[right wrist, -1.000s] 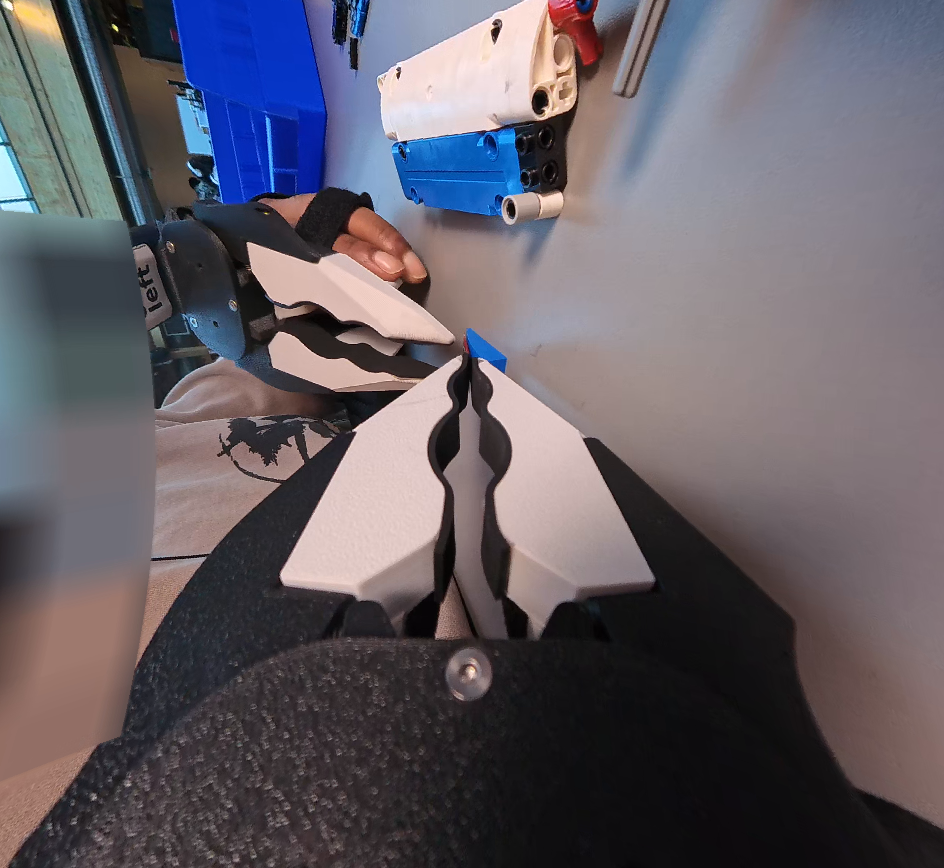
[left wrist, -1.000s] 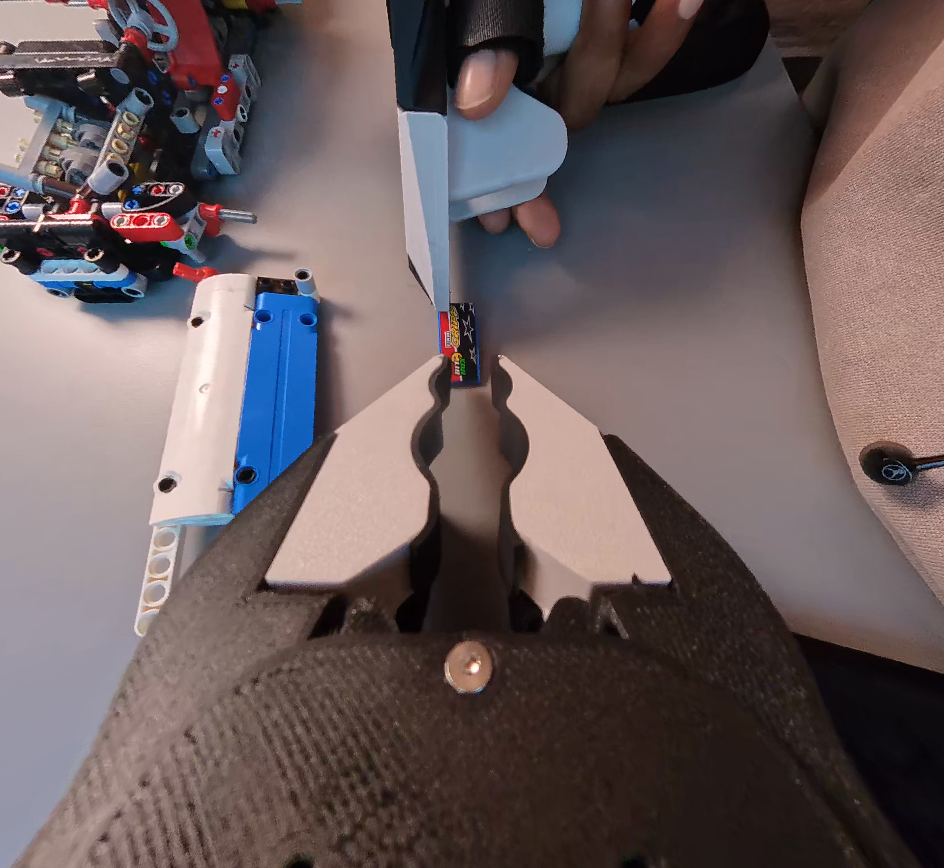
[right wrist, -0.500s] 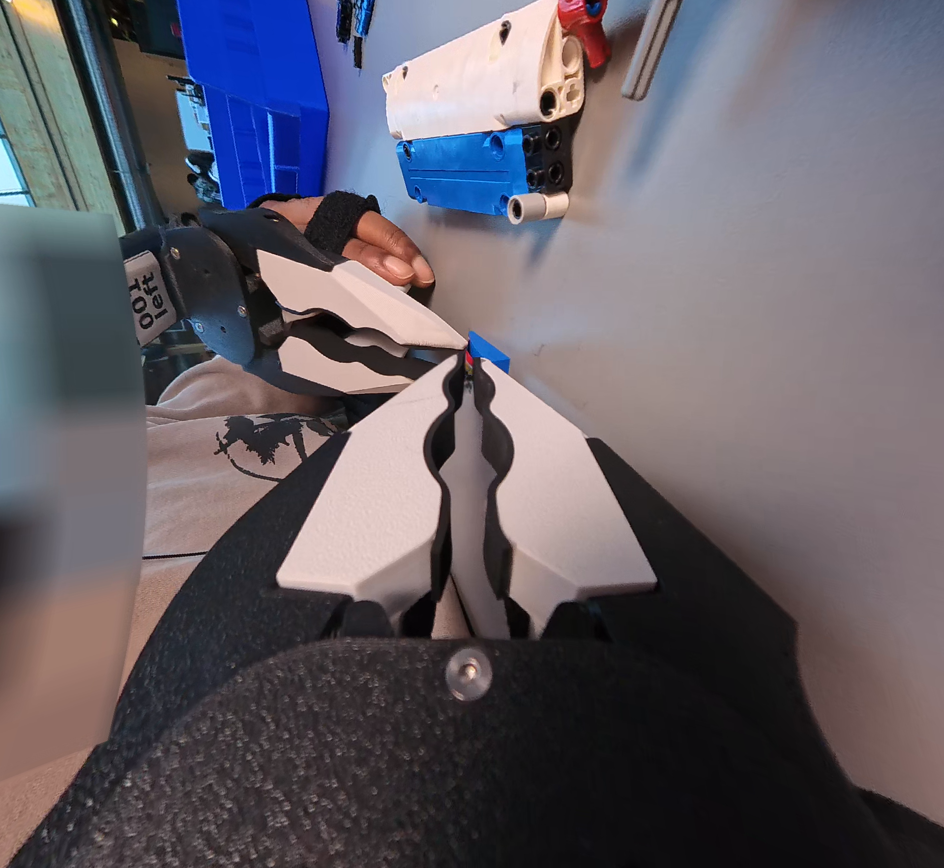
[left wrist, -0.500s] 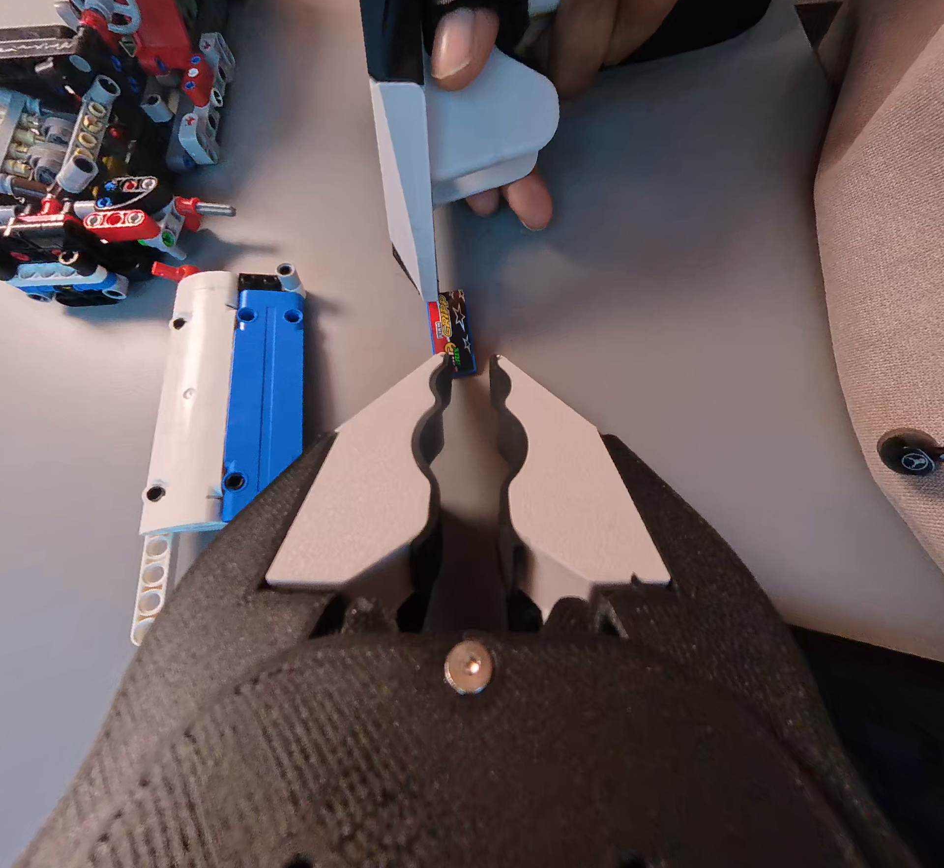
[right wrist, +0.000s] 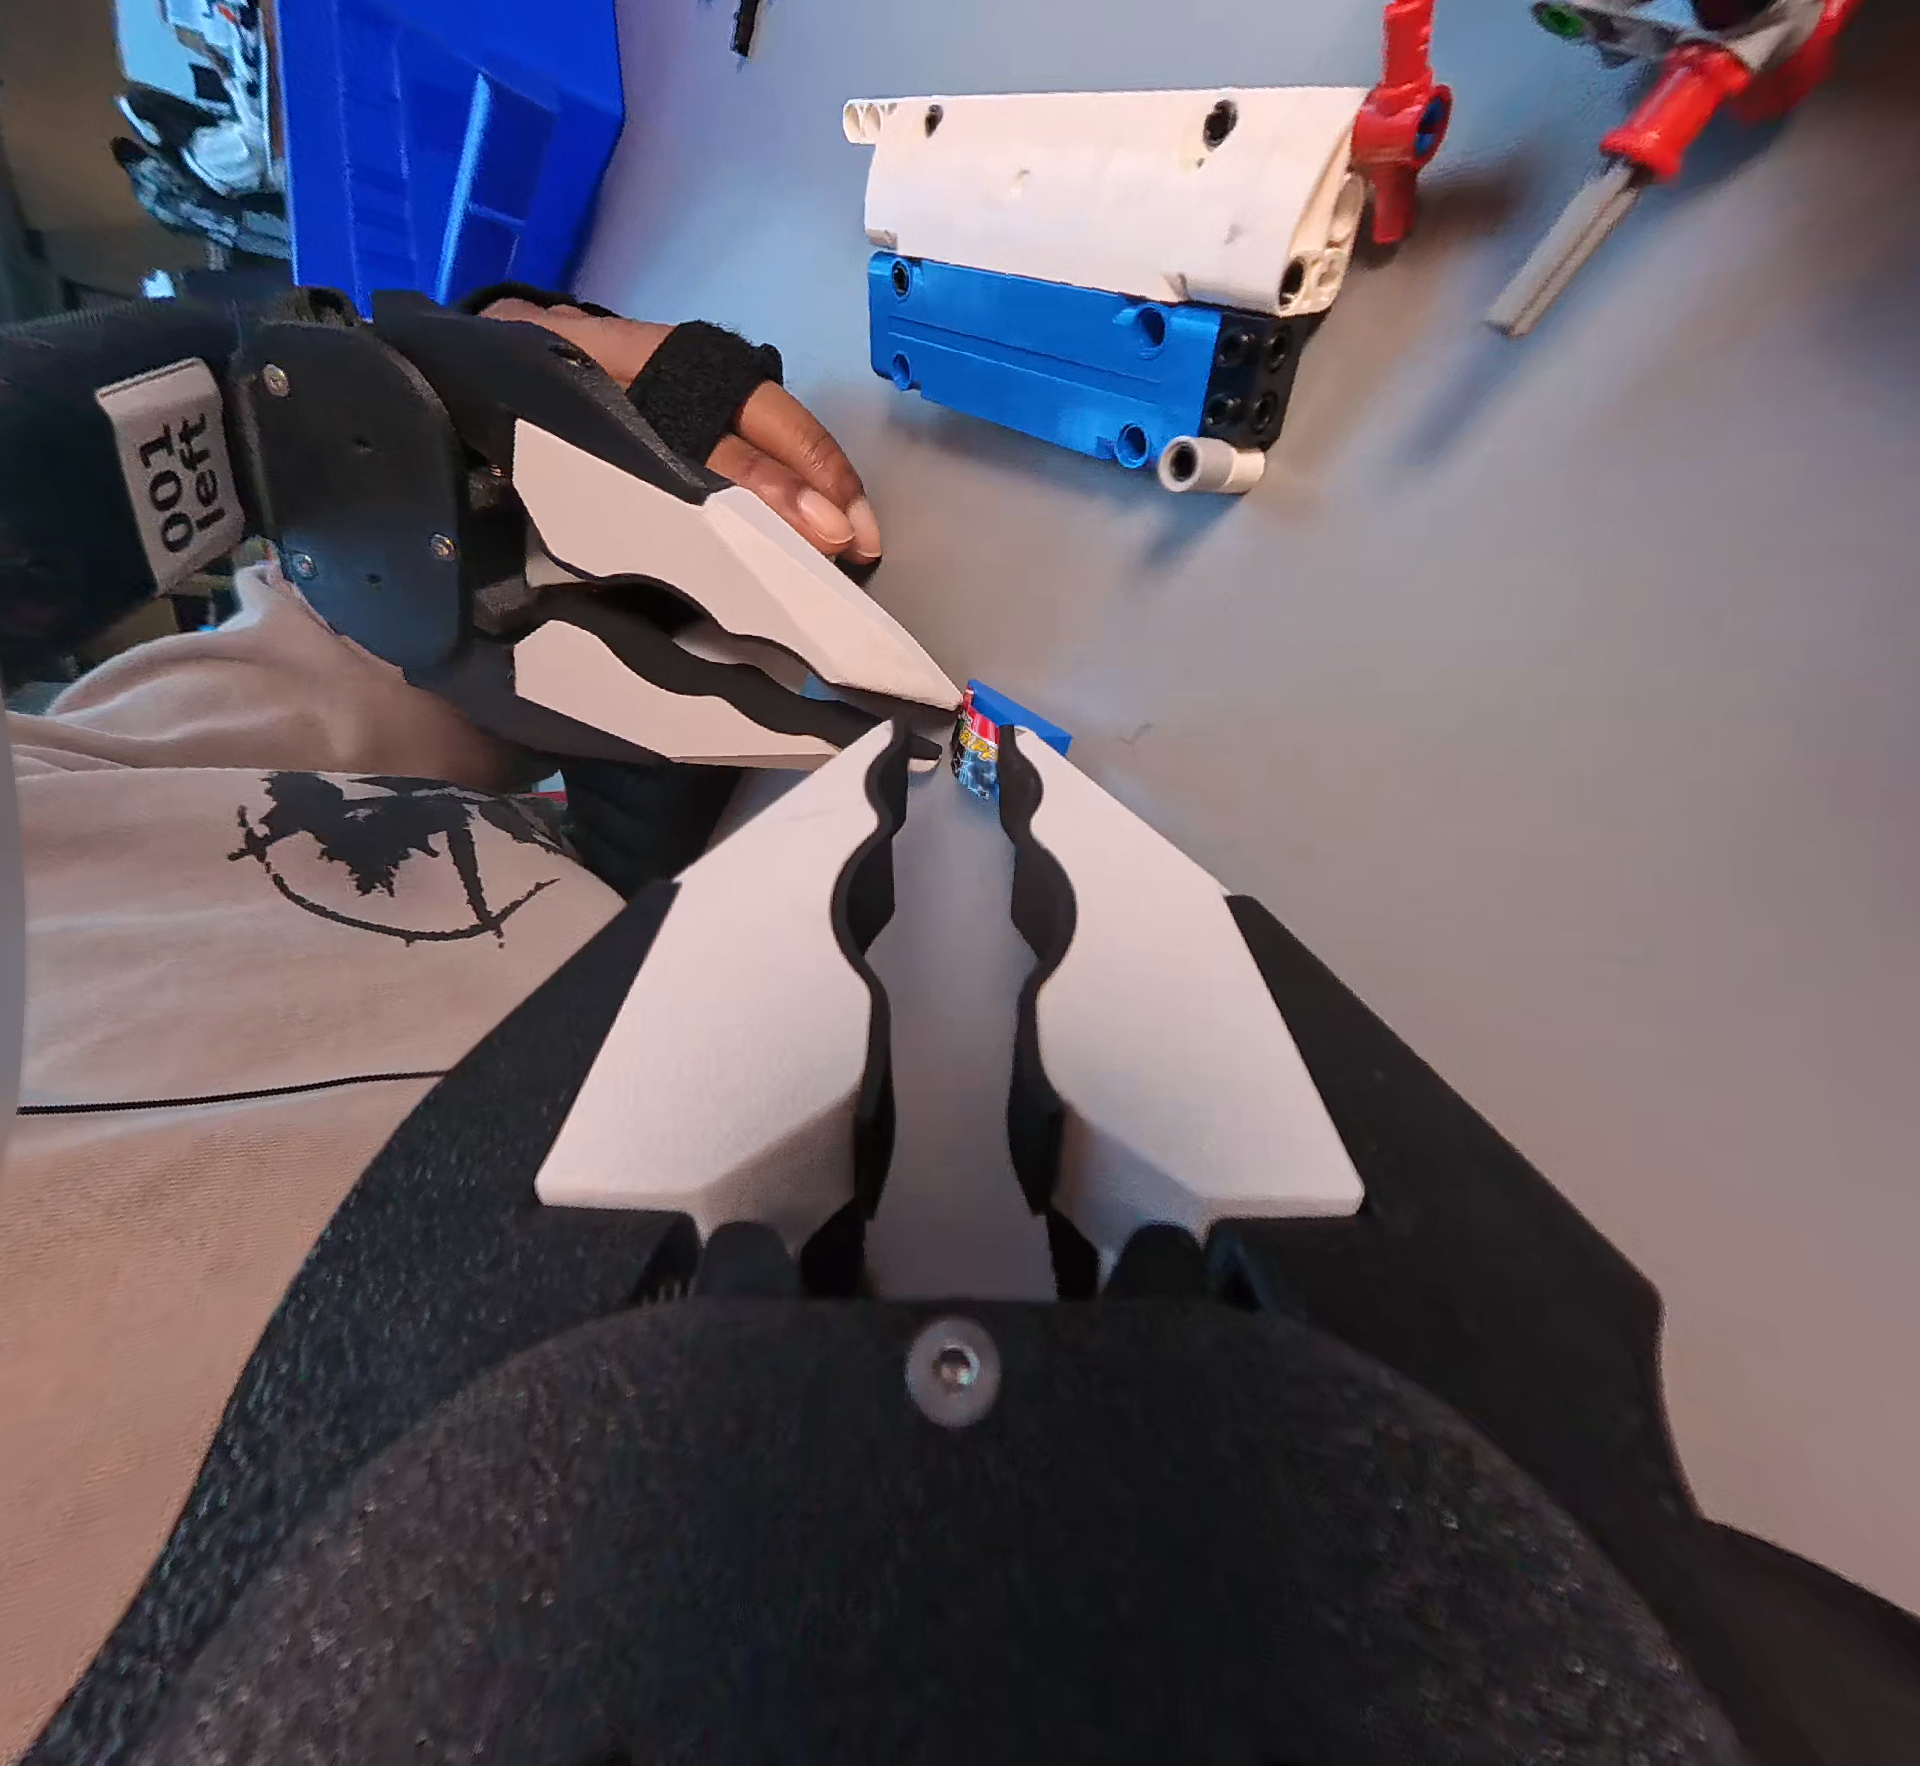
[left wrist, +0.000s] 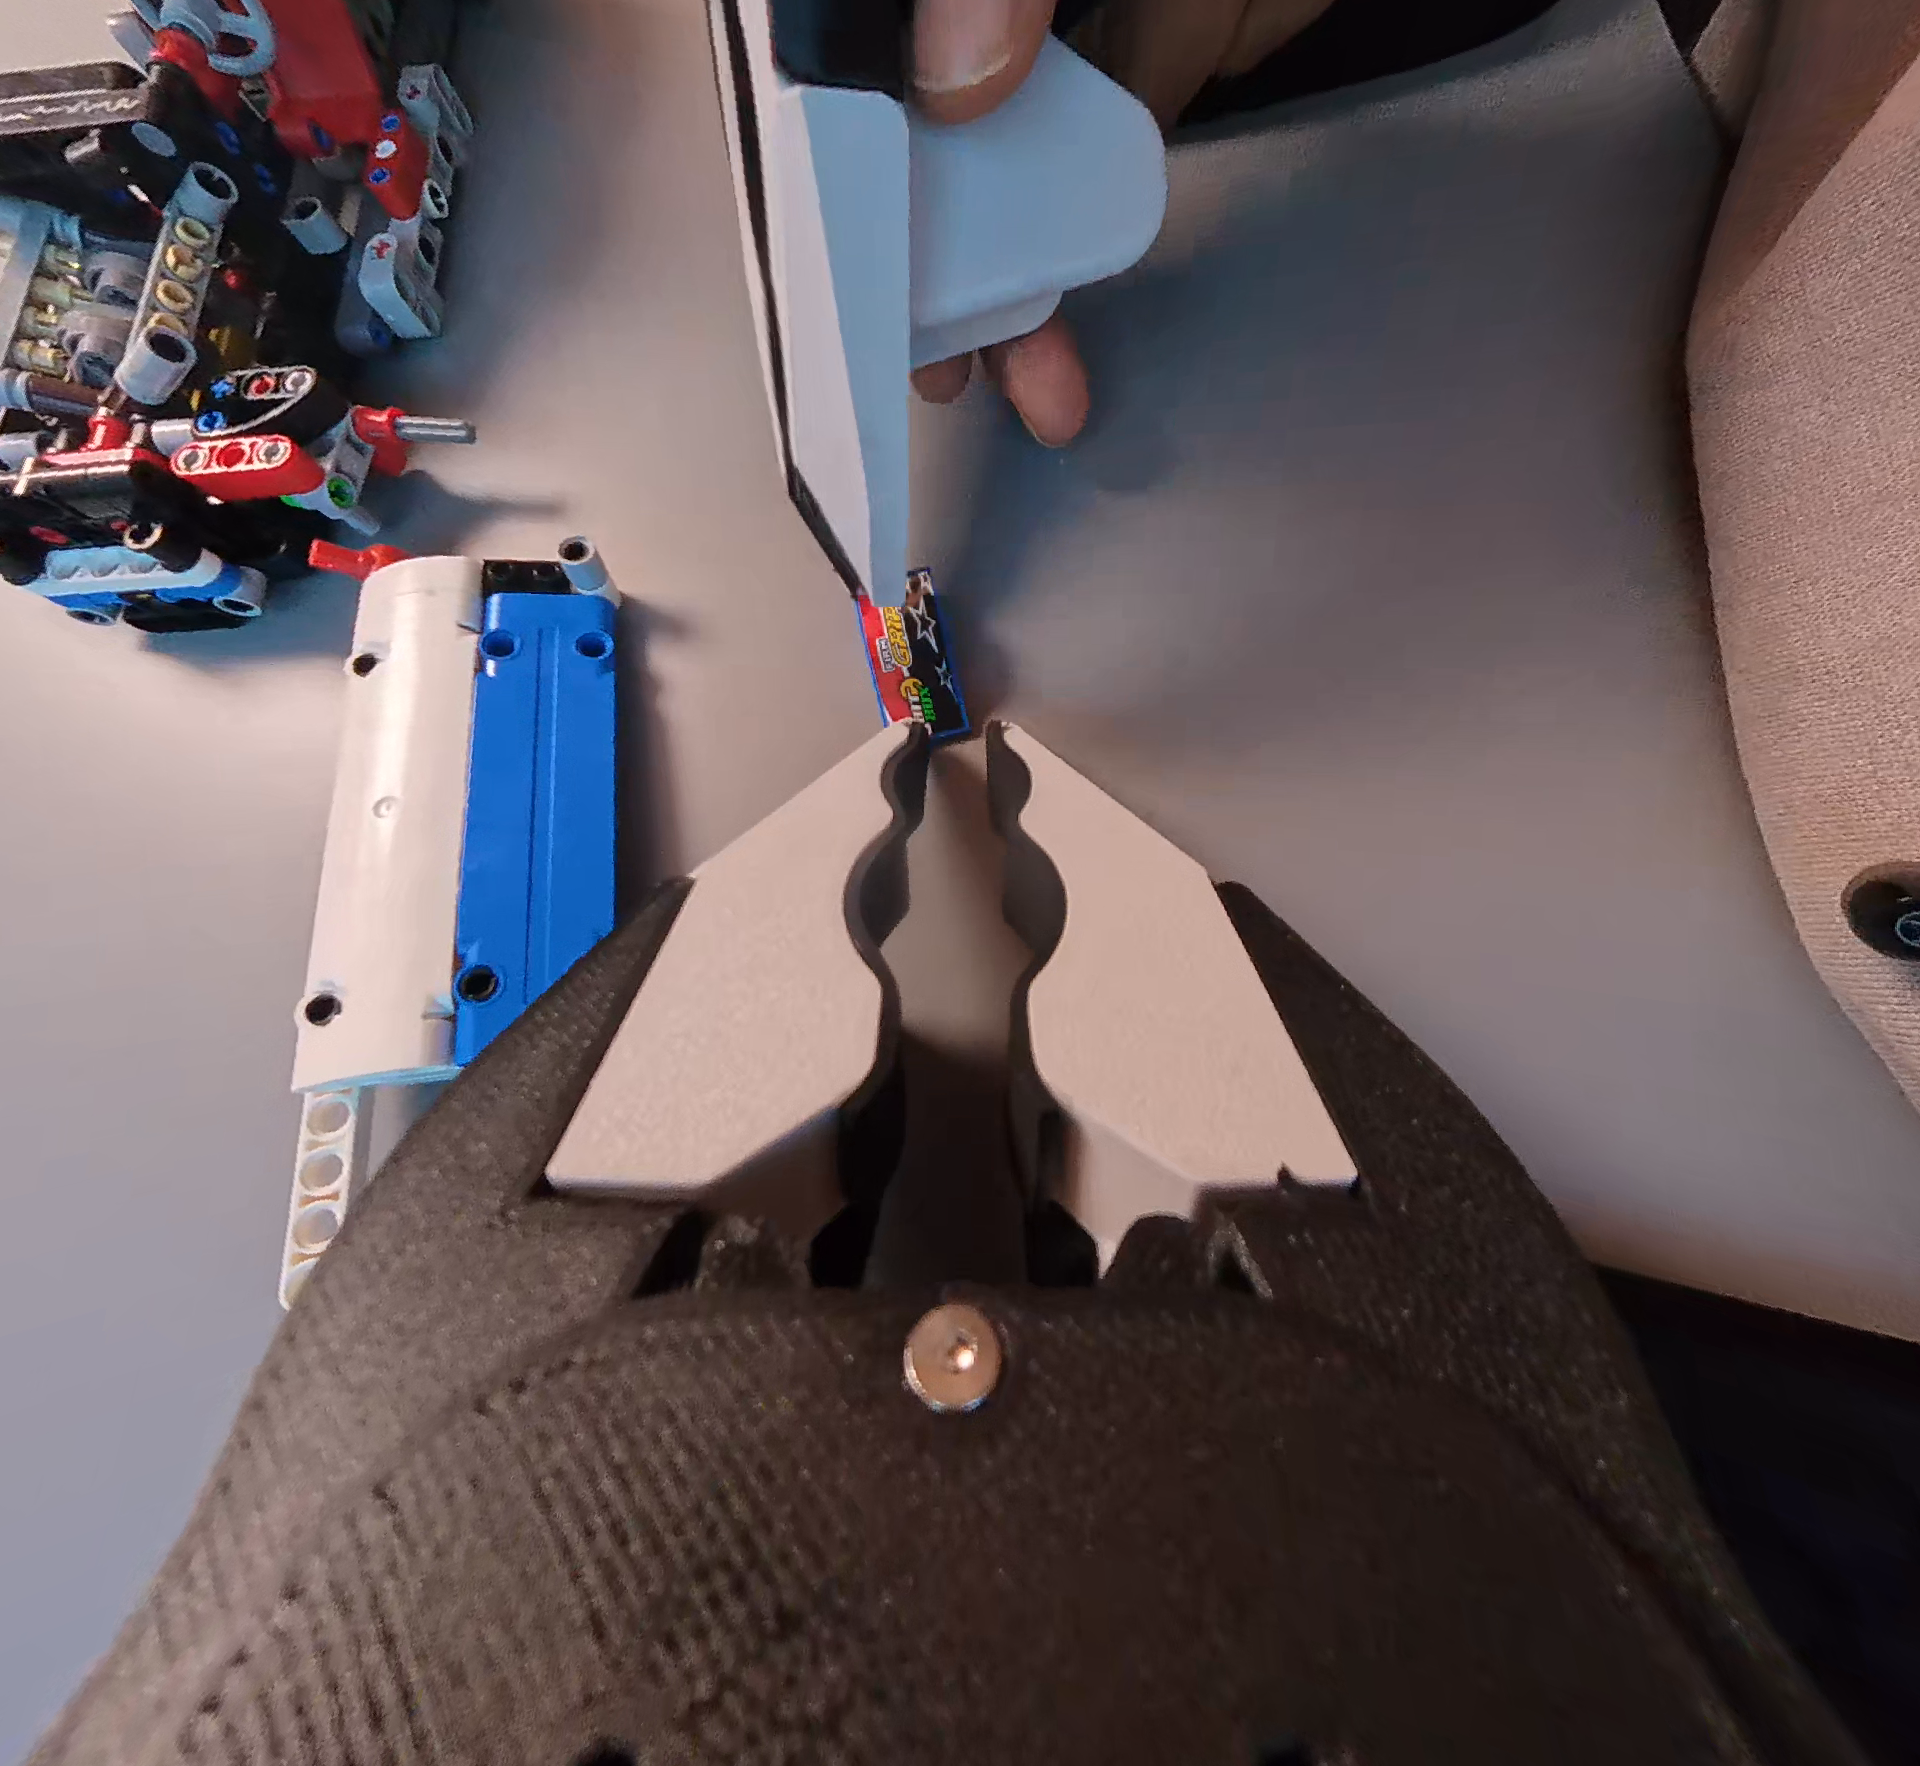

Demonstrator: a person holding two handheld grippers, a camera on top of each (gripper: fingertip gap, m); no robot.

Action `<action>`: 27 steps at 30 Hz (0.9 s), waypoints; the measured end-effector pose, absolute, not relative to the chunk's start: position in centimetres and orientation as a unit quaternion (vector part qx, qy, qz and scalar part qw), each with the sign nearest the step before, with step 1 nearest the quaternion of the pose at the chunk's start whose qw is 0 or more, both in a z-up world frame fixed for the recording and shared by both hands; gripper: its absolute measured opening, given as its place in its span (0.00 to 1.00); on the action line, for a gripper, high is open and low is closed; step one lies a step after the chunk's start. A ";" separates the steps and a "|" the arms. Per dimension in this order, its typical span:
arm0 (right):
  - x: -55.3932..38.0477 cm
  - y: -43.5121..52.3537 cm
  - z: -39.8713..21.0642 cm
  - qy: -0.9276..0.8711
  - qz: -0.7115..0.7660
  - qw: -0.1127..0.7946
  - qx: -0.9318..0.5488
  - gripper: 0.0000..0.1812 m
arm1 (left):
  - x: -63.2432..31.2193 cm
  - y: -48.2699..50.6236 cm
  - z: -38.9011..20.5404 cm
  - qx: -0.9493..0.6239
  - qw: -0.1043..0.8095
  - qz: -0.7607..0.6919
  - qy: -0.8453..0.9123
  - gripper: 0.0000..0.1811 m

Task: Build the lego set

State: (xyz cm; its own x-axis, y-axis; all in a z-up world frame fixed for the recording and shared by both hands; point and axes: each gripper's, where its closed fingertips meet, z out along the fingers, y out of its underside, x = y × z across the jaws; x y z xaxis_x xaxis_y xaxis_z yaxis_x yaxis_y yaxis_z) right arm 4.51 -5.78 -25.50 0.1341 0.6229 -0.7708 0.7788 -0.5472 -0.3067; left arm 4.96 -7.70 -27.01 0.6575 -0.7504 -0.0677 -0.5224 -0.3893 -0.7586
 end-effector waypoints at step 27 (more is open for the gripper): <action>4.6 -5.7 -25.2 0.465 -0.477 0.084 0.741 0.10 | 5.5 -6.3 -26.2 -0.829 0.400 -0.174 0.350 0.12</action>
